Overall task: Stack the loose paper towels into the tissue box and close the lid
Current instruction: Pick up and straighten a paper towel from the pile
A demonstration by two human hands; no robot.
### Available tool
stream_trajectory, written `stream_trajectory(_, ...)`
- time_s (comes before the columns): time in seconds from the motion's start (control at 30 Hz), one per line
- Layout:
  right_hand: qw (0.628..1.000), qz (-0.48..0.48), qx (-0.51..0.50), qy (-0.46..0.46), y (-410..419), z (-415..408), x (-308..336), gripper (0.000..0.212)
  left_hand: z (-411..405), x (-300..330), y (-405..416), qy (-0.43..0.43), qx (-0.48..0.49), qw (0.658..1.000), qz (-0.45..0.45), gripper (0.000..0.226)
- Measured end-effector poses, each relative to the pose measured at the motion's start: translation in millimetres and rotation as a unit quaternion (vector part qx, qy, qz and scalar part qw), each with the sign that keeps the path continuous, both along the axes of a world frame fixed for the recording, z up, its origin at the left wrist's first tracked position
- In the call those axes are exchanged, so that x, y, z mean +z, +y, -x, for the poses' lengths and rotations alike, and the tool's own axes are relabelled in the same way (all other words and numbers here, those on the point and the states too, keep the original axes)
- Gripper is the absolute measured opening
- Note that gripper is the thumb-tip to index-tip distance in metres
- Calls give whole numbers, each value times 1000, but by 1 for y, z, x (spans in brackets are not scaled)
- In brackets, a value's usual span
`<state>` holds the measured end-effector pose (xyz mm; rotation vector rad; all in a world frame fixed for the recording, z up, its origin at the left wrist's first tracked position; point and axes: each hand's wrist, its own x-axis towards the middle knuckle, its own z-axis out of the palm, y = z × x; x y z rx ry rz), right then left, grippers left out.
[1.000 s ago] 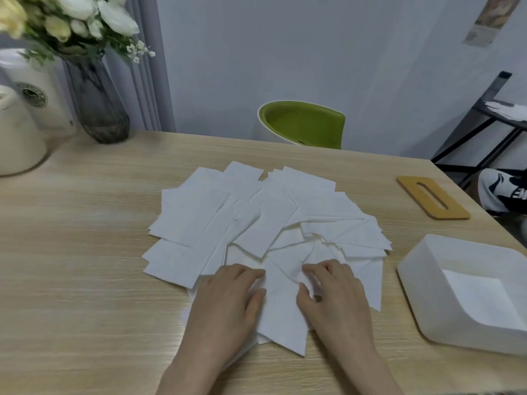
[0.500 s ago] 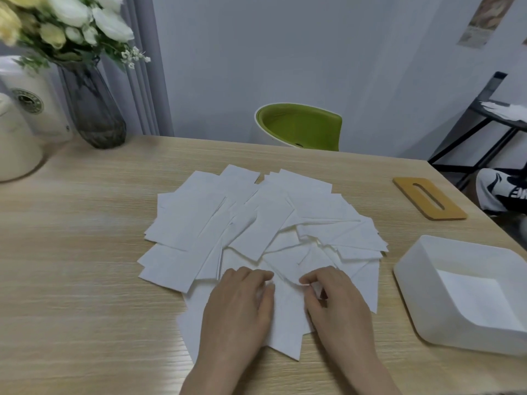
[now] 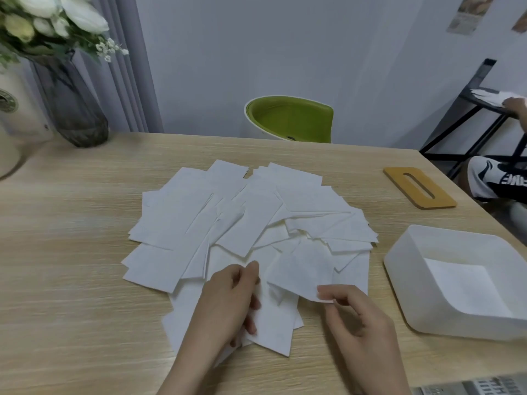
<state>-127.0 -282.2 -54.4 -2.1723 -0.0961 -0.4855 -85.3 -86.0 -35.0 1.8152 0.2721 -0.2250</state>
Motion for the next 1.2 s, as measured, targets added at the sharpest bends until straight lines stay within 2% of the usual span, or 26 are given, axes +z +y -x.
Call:
stream_trajectory(0.2, 998, -26, 34, -55, -3, 4, 0, 32, -6, 6, -6, 4, -30, 1000, 5, 29)
stream_trajectory(0.4, 989, -14, 80, -120, 1, 5, -1, 32, -17, 7, -8, 12, -59, 998, -3, 44)
stream_trajectory(0.47, 986, -6, 102, -129, 1, 7, -2, 23, -19, 5, -10, 26, -65, 998, -2, 43)
stream_trajectory(0.53, 984, -9, 124, -125, 1, 9, -3, 12, -21, 4, -12, 37, -79, 996, 2, 39)
stream_trajectory(0.73, 984, -7, 146, -106, 0, 13, -3, 14, -21, 2, -18, 39, -105, 993, 36, 23)
stream_trajectory(0.83, 984, -8, 149, -99, 0, 14, -6, 14, -18, 2, -17, 35, -86, 994, 56, 20)
stream_trajectory(0.97, 989, -2, 125, -76, 2, 16, -7, 29, -15, 1, -11, -5, -50, 998, 33, 21)
stream_trajectory(1.1, 995, -34, 90, -34, 9, 15, -2, 27, -7, 2, 0, -2, 0, 994, 106, 16)
stream_trajectory(1.2, 996, -59, 68, 1, 17, 11, 2, 26, -2, 0, 8, -5, 32, 992, 121, 13)
